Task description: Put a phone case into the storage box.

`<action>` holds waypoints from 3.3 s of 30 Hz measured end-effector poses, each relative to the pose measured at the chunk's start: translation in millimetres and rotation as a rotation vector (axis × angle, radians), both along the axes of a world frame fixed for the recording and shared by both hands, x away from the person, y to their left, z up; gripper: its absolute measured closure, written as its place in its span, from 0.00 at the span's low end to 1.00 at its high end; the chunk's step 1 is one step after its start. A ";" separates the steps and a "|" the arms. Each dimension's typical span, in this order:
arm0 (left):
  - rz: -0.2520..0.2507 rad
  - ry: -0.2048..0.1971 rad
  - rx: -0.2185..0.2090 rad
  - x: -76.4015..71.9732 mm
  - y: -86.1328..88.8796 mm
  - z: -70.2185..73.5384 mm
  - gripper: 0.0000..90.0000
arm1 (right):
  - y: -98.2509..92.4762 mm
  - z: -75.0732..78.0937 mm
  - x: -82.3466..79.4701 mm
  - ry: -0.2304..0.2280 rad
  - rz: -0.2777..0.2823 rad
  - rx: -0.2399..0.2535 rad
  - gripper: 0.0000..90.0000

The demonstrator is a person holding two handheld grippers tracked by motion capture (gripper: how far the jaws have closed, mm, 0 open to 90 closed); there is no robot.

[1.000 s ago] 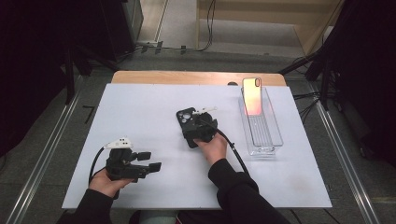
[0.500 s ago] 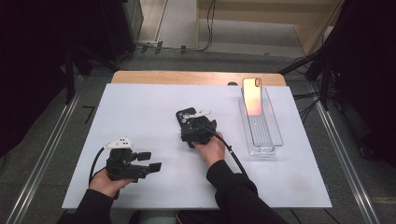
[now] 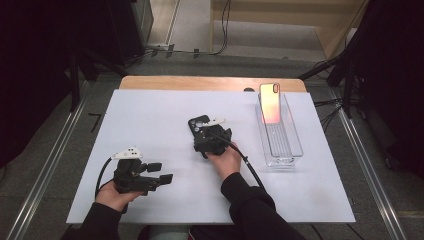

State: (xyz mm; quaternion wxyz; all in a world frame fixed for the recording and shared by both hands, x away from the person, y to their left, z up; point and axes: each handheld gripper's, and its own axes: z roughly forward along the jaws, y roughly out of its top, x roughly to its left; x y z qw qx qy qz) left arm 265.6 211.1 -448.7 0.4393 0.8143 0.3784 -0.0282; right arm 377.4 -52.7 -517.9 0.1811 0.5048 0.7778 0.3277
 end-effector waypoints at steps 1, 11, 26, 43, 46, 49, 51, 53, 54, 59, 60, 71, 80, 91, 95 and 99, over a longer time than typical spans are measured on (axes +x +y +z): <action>0.000 0.000 0.000 0.1 0.0 -0.1 0.33 | 0.0 0.0 -0.1 0.000 0.000 -0.001 0.11; 0.004 0.003 -0.003 0.4 0.4 -0.4 0.33 | -6.1 5.1 0.9 0.015 0.011 0.043 0.13; 0.004 0.005 -0.007 2.3 -1.8 0.0 0.33 | -29.0 41.2 -6.7 0.000 0.054 0.142 0.14; 0.039 -0.020 -0.039 5.6 -18.3 9.5 0.33 | -68.6 72.5 -39.2 0.034 0.119 0.310 0.14; 0.035 -0.045 -0.035 7.9 -22.3 11.9 0.33 | -77.4 74.6 -45.5 0.027 0.119 0.330 0.14; 0.043 0.005 -0.025 13.7 -26.8 14.1 0.27 | -84.3 75.9 -49.9 0.023 0.114 0.343 0.14; 0.057 0.040 -0.034 16.9 -28.7 15.3 0.26 | -88.9 77.0 -52.6 0.023 0.112 0.356 0.14; 0.054 0.049 -0.045 19.2 -30.4 16.5 0.26 | -93.3 78.2 -55.6 0.023 0.108 0.370 0.14; 0.051 0.042 -0.044 20.1 -31.4 17.1 0.25 | -95.1 78.6 -57.4 0.023 0.105 0.383 0.14; 0.043 0.030 -0.030 25.3 -34.2 20.2 0.22 | -99.8 78.7 -66.8 0.015 0.108 0.393 0.14; 0.043 0.036 -0.038 26.6 -35.0 20.5 0.22 | -100.1 78.2 -68.4 0.014 0.107 0.397 0.14; 0.052 0.049 -0.025 42.1 -44.5 29.2 0.22 | -101.0 72.1 -83.4 0.009 0.092 0.411 0.14; 0.079 0.078 -0.062 52.1 -57.9 36.6 0.23 | -95.2 65.0 -91.4 0.004 0.072 0.420 0.14; 0.150 0.127 -0.080 65.2 -65.8 39.7 0.24 | -74.6 54.1 -93.8 0.005 0.051 0.431 0.14; 0.151 0.140 -0.084 69.4 -68.4 38.8 0.25 | -68.7 50.7 -94.0 0.003 0.032 0.453 0.14; 0.153 0.139 -0.087 72.0 -71.0 38.7 0.25 | -63.4 49.5 -96.5 -0.012 0.017 0.475 0.14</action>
